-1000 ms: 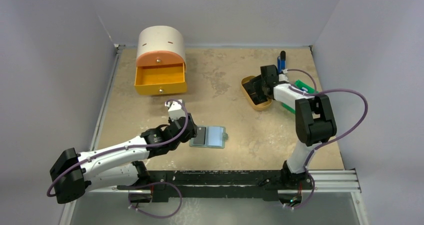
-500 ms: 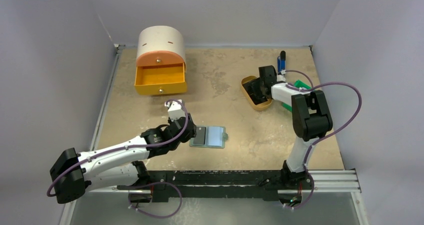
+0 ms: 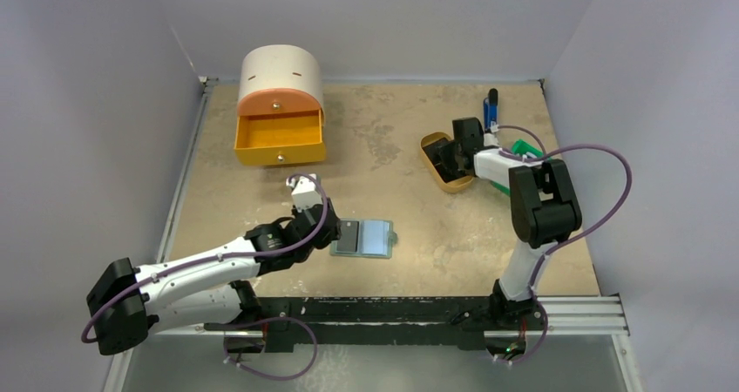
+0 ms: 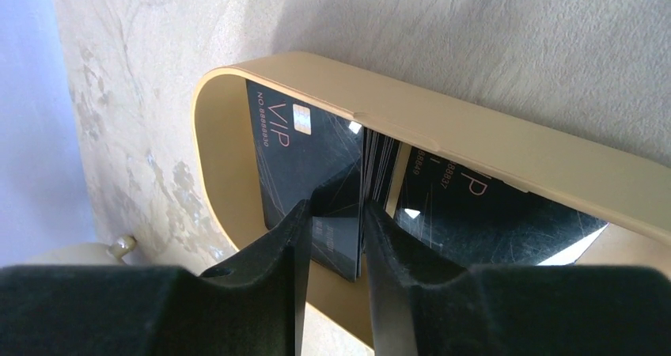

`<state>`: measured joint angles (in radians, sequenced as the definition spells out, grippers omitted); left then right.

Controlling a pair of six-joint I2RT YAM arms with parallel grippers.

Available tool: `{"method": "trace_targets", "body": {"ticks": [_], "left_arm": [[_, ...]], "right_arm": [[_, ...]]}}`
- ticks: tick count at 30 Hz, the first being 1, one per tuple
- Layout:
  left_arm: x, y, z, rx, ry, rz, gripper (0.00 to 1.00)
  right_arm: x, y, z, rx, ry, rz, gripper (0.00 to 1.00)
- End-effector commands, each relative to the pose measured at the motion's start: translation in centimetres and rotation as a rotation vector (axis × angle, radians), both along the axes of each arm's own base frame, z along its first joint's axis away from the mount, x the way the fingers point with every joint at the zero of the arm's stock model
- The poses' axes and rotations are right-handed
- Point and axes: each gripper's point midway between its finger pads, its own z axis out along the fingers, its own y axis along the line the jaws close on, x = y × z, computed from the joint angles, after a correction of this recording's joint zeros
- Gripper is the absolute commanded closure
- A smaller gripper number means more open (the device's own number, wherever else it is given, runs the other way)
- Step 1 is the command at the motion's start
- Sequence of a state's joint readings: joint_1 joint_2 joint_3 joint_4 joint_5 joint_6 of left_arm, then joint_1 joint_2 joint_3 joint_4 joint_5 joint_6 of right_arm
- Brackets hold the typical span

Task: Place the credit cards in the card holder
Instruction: Pick up the credit card from the storage box.

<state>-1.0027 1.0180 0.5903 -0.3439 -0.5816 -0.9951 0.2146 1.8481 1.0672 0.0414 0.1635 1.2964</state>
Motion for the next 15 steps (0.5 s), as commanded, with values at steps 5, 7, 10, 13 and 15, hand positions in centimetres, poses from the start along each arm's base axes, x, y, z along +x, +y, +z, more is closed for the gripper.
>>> {"method": "trace_targets", "body": {"ticks": [5,7,10,13,15], "left_arm": [[0.0,0.7,0.1,-0.010,-0.011,0.028,0.62],[-0.1,0.6,0.1,-0.015,-0.009,0.028,0.62],[-0.1,0.6,0.1,-0.017,-0.007,0.027,0.62],[0.0,0.5,0.1,-0.017,-0.007,0.027,0.62],[-0.1,0.5,0.1,-0.018,-0.006,0.027,0.63]], "right_arm": [[-1.6,-0.7,0.2,-0.006,0.007,-0.016,0.73],[-1.8,-0.8,0.3,-0.007,0.004,-0.017,0.73],[-2.1,-0.9,0.4,-0.009,0.004,-0.020,0.73],[-2.3,-1.0,0.5,-0.012,0.001,-0.016,0.74],[-2.2,-1.1,0.7,-0.014,-0.004,-0.015,0.76]]}}
